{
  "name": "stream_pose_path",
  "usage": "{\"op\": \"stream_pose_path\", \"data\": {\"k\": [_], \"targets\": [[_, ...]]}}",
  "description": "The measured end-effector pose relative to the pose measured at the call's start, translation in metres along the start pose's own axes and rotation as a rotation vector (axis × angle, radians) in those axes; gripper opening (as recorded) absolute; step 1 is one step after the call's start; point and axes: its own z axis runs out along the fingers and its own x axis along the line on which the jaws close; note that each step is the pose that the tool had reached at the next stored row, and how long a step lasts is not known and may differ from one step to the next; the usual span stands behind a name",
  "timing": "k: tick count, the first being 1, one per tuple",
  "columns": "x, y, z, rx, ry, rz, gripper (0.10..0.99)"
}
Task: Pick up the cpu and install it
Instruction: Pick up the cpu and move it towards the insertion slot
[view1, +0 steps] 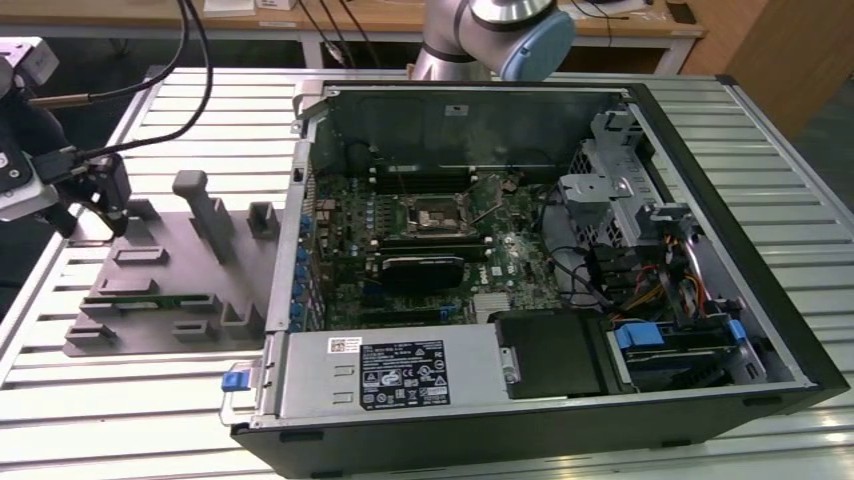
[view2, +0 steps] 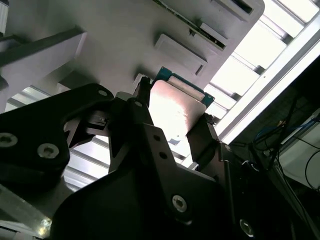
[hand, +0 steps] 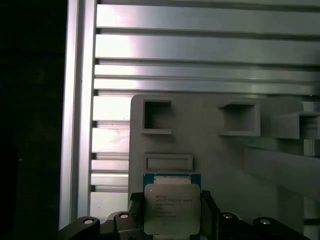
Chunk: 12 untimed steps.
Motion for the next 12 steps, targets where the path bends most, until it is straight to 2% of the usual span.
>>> {"op": "stream_pose_path", "data": {"k": [12], "targets": [[-0.0006,0.0011,-0.0235,0.0,0.0,0.0,0.545]]}}
